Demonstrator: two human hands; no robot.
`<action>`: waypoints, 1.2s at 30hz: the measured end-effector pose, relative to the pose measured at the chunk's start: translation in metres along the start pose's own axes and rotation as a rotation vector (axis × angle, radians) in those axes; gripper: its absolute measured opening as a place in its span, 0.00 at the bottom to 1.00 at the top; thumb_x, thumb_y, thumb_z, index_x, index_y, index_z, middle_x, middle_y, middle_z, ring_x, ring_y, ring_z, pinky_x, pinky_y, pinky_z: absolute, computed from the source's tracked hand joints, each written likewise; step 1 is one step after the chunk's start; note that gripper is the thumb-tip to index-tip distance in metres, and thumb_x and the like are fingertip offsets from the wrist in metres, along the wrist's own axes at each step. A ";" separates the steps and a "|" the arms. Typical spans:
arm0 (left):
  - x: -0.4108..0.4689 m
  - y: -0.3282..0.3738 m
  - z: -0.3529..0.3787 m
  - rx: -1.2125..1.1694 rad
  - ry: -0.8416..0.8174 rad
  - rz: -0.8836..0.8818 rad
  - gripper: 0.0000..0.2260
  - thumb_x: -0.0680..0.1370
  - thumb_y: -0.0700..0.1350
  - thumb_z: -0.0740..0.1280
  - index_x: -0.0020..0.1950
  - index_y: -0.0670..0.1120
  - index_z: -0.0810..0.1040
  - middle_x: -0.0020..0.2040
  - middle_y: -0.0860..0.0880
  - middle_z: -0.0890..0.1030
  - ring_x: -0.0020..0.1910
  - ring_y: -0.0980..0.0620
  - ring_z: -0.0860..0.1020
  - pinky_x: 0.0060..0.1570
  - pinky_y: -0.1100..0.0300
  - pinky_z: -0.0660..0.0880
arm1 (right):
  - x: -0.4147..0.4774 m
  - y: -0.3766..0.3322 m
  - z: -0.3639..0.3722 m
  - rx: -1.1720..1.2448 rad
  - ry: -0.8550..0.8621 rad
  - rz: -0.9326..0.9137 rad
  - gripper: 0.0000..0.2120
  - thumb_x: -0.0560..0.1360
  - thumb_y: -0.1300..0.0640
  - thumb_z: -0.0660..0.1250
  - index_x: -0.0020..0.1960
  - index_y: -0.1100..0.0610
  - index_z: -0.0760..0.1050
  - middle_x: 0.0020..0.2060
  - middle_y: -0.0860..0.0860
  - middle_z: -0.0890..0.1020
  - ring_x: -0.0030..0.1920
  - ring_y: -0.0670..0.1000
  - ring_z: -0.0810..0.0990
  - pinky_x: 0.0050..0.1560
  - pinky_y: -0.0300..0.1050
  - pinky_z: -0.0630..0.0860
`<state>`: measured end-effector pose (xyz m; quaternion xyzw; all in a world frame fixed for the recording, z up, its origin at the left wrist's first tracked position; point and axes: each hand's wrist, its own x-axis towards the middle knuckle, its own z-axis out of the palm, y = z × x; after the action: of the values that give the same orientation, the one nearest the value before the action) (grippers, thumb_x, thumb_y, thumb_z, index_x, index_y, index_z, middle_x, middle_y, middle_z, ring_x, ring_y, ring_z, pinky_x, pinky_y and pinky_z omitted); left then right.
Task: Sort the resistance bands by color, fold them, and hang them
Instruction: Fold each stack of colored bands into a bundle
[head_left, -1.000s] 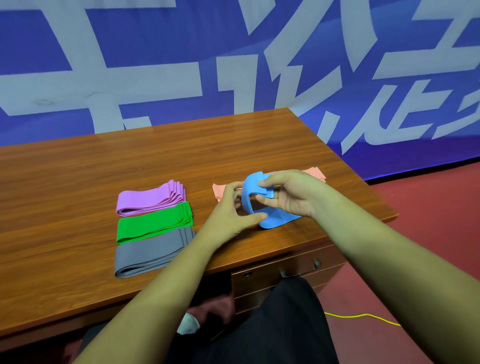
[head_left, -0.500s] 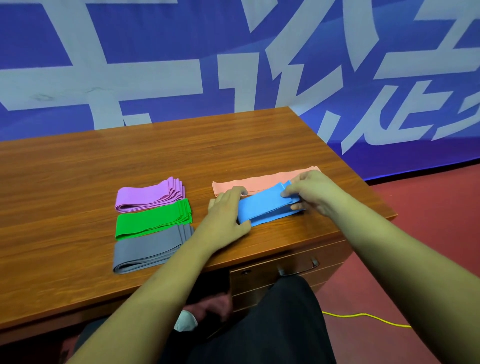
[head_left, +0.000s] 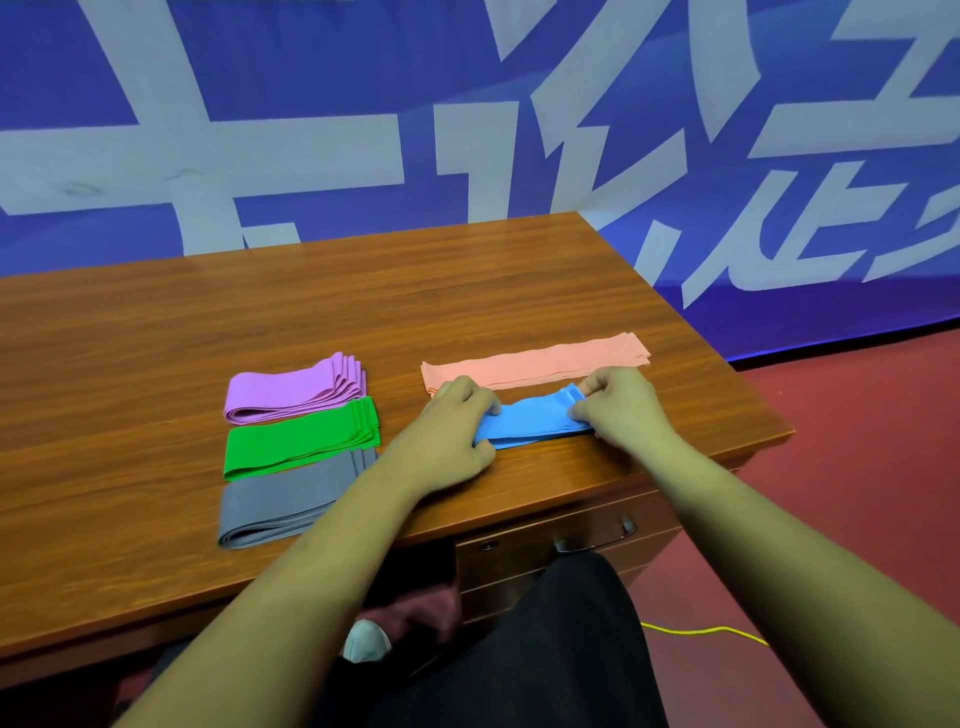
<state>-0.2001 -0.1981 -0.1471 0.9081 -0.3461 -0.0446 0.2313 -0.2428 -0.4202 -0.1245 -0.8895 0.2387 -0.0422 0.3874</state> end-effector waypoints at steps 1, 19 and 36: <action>0.000 -0.002 0.000 0.015 -0.018 -0.004 0.18 0.74 0.45 0.64 0.64 0.50 0.70 0.60 0.51 0.69 0.63 0.53 0.67 0.64 0.54 0.69 | -0.002 0.001 0.002 -0.014 0.021 -0.032 0.04 0.67 0.64 0.71 0.41 0.60 0.79 0.36 0.53 0.81 0.37 0.52 0.78 0.36 0.44 0.75; -0.001 -0.009 -0.003 0.031 0.038 -0.052 0.18 0.77 0.48 0.68 0.67 0.52 0.73 0.61 0.50 0.70 0.64 0.51 0.69 0.65 0.57 0.68 | -0.004 0.017 0.025 -0.103 0.146 -0.308 0.19 0.74 0.64 0.66 0.62 0.52 0.72 0.54 0.53 0.72 0.46 0.52 0.77 0.50 0.50 0.77; 0.035 -0.039 -0.048 -0.105 0.298 -0.509 0.08 0.74 0.44 0.68 0.51 0.43 0.77 0.51 0.43 0.80 0.52 0.43 0.77 0.46 0.58 0.69 | 0.022 -0.038 0.034 -0.218 -0.008 -0.585 0.14 0.78 0.56 0.62 0.61 0.58 0.78 0.58 0.54 0.78 0.60 0.54 0.76 0.62 0.46 0.71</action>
<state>-0.1386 -0.1767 -0.1186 0.9490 -0.0669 0.0150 0.3078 -0.1997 -0.3851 -0.1237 -0.9569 -0.0256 -0.1223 0.2621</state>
